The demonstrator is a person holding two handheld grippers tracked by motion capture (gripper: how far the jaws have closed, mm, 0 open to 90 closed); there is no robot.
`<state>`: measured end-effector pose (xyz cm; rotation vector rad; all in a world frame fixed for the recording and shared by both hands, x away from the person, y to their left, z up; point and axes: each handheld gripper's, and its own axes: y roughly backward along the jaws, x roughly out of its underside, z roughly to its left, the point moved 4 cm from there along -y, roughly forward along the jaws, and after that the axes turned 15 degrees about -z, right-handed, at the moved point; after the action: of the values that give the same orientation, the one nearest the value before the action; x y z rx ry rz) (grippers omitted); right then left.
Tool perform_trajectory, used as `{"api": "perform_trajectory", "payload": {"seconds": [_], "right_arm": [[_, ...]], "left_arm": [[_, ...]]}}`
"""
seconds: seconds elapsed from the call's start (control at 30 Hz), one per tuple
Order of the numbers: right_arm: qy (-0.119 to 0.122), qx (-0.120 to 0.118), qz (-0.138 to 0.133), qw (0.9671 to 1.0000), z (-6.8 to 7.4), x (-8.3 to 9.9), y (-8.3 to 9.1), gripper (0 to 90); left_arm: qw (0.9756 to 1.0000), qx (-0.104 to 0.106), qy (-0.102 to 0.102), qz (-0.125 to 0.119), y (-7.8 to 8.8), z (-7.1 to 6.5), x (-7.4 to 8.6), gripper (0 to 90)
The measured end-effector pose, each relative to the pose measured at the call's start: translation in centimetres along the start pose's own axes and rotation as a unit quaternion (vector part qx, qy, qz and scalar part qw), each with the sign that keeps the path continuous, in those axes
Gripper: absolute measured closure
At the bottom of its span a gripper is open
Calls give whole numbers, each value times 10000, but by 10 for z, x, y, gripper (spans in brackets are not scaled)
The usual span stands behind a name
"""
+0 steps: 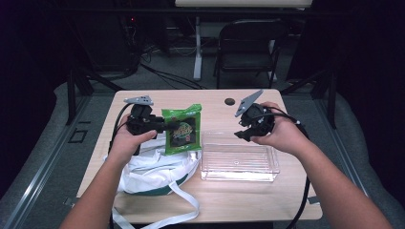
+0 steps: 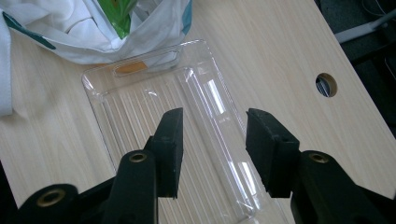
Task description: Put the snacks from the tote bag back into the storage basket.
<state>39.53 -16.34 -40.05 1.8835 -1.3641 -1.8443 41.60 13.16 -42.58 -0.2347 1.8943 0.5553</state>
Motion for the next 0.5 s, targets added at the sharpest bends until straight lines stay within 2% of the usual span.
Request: {"api": "perform_trajectory", "payload": {"seconds": [0.2,0.5], "right_arm": [[161,-51,46,9998,-2,-13,2,561],[342,-106,67,9993,-6,-24,6,526]], "left_arm": [[9999,106,-22,24,-10,-5,-2,722],[9993,302,-176,96,-28,-16,-6,722]]}}
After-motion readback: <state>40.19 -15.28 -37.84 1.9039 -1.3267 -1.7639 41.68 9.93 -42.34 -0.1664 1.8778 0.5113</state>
